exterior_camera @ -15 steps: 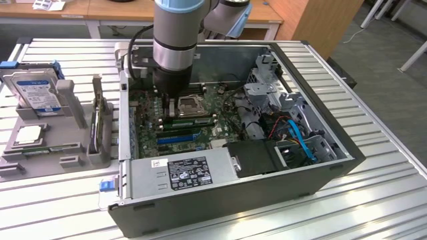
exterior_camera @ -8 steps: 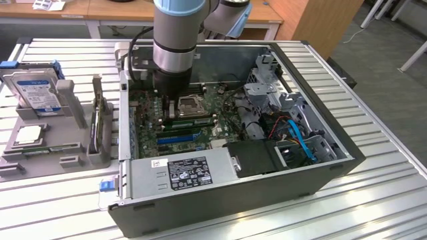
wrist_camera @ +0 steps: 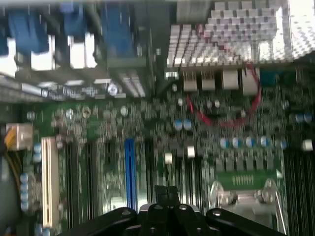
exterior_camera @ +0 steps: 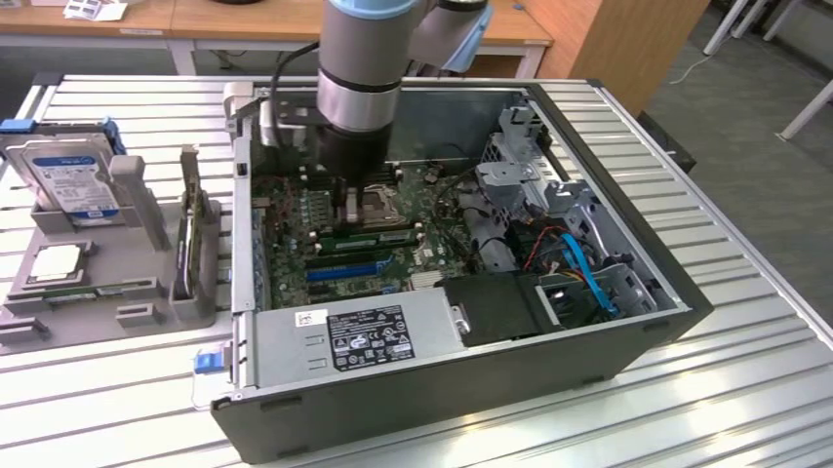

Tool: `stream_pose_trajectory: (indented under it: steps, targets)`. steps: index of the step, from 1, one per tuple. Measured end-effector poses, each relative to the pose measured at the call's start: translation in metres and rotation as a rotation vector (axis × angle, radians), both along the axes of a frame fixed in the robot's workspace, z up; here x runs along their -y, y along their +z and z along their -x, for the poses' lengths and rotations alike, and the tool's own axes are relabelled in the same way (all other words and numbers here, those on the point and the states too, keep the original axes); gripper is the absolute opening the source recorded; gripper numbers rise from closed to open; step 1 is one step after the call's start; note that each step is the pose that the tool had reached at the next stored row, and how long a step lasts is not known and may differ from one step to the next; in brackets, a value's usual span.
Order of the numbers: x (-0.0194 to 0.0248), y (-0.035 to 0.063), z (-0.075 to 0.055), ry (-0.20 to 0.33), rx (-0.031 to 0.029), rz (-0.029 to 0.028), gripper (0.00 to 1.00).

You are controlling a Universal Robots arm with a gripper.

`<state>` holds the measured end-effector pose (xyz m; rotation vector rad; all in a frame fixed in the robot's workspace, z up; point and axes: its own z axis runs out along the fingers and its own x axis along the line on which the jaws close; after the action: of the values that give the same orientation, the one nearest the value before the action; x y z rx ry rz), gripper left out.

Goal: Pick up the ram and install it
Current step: 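Press down the ram until it locks into place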

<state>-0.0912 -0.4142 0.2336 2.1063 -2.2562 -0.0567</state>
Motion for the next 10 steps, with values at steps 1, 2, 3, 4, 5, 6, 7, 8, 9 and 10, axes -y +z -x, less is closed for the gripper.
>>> stream_pose_trajectory:
  steps: [1,2,3,4,5,6,7,8,9,10]
  targets:
    - [0.0000,0.0001,-0.005,0.000,0.0000,-0.0002,0.11]
    - [0.0000,0.0001,-0.009,0.001,0.0000,-0.0004,0.11]
    - [0.0000,0.0001,-0.014,0.001,0.0000,-0.0006,0.11]
    - [0.0000,0.0001,-0.018,0.001,0.0000,-0.0006,0.11]
    - [0.0000,0.0001,-0.023,0.002,0.0000,-0.0007,0.11]
    - [0.0000,0.0001,-0.027,0.002,-0.0001,-0.0006,0.11]
    - [0.0000,0.0001,-0.032,0.003,-0.0001,-0.0007,0.11]
    - [0.0000,0.0001,-0.037,0.003,-0.0001,-0.0007,0.11]
    - [0.0000,0.0001,-0.041,0.003,-0.0001,-0.0007,0.11]
    - [0.0000,0.0001,-0.046,0.004,-0.0001,-0.0007,0.11]
